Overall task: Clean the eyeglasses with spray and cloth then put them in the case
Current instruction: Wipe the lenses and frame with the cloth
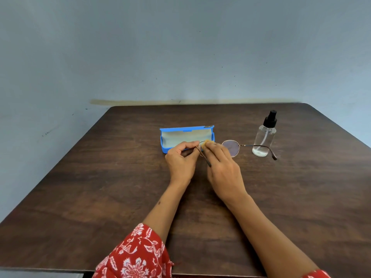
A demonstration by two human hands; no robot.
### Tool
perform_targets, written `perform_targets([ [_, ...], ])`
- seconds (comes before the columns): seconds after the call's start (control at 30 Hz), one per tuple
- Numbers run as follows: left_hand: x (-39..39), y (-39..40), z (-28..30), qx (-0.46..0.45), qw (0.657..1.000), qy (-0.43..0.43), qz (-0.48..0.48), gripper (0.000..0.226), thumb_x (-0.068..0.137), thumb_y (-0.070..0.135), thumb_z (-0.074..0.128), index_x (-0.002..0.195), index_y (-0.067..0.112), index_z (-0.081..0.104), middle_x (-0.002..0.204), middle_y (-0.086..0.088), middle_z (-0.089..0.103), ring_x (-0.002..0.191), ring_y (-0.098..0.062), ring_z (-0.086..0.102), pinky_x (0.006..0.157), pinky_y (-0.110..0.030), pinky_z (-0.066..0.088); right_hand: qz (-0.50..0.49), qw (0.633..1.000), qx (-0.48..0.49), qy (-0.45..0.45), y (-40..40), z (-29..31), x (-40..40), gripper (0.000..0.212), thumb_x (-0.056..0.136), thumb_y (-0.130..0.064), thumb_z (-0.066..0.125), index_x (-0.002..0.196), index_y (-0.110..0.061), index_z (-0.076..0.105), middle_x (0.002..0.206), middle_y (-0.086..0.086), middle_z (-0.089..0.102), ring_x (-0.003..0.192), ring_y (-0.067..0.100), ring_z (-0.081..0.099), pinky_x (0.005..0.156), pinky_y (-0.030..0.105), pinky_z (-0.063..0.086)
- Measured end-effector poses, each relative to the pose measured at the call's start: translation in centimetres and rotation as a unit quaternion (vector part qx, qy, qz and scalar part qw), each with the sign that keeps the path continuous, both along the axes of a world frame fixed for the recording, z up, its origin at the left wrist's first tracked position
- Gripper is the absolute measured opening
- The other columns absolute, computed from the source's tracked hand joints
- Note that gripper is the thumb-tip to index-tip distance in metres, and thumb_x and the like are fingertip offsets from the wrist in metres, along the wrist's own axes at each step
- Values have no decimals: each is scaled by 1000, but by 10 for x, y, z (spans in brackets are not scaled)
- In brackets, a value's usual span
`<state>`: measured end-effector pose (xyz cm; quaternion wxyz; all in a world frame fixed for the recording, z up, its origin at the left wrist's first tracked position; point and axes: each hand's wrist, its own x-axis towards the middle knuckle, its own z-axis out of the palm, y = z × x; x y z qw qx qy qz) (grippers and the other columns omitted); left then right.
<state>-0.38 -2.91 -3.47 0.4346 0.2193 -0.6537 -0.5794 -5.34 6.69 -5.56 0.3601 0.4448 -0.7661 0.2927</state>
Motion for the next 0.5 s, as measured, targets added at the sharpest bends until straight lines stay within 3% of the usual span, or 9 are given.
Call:
perform_targets([
  [0.17,0,-2,-1,2,1000,11,7,15,74,-6,72,89,-3,71,82,-2,70,71,6,66,70,-8,50,8,999,30,43,1,-1,1,33,85,-3,43,104,2,69,102,10,69,96,25,61,91,29,45],
  [0.33,-1,-1,-2,-1,1000,-2,-12,16,75,-2,73,90,2,72,80,5,69,74,5,67,71,-10,51,-37,998,6,50,2,-1,-11,28,83,-3,58,108,6,67,112,16,66,107,26,52,94,33,44],
  [0.5,-1,-1,-4,6,1000,4,-2,15,75,-3,73,89,1,72,81,2,70,74,3,67,73,-12,52,-19,999,3,47,1,-2,-5,31,82,-1,46,103,3,69,103,13,68,102,23,48,93,31,42],
])
